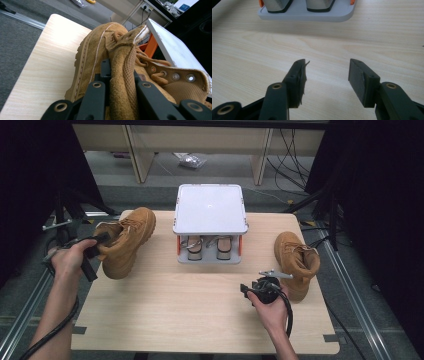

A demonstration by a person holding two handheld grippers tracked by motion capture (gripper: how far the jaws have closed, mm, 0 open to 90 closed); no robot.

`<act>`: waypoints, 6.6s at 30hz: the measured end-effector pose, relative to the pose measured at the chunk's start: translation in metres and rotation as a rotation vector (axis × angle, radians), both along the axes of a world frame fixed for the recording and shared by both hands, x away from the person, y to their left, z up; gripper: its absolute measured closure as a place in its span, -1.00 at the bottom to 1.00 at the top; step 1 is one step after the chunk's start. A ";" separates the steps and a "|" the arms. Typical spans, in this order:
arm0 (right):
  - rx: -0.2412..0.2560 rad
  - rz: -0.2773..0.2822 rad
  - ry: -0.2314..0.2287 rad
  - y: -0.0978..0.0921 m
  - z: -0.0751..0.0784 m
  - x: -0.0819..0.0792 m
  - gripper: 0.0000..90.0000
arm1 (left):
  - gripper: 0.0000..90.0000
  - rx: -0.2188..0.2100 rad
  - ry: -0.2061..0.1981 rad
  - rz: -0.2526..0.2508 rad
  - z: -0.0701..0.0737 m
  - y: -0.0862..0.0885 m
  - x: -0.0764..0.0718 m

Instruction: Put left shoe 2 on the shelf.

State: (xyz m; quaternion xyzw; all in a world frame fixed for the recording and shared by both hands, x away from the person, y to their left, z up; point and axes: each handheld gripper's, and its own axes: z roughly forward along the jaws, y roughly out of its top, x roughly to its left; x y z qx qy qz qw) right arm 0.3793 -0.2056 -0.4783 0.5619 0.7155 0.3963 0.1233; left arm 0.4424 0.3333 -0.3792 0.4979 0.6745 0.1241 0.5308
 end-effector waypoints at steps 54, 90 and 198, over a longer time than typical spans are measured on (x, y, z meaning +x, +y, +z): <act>-0.014 -0.009 -0.001 0.000 -0.001 -0.001 0.10 | 0.81 -0.057 -0.069 -0.013 0.034 -0.023 0.020; -0.010 -0.008 0.004 -0.001 -0.001 -0.003 0.10 | 0.80 -0.068 -0.101 -0.019 0.058 -0.035 0.031; -0.004 -0.005 0.029 0.002 -0.008 -0.002 0.08 | 0.78 -0.083 -0.102 -0.135 0.095 -0.126 0.082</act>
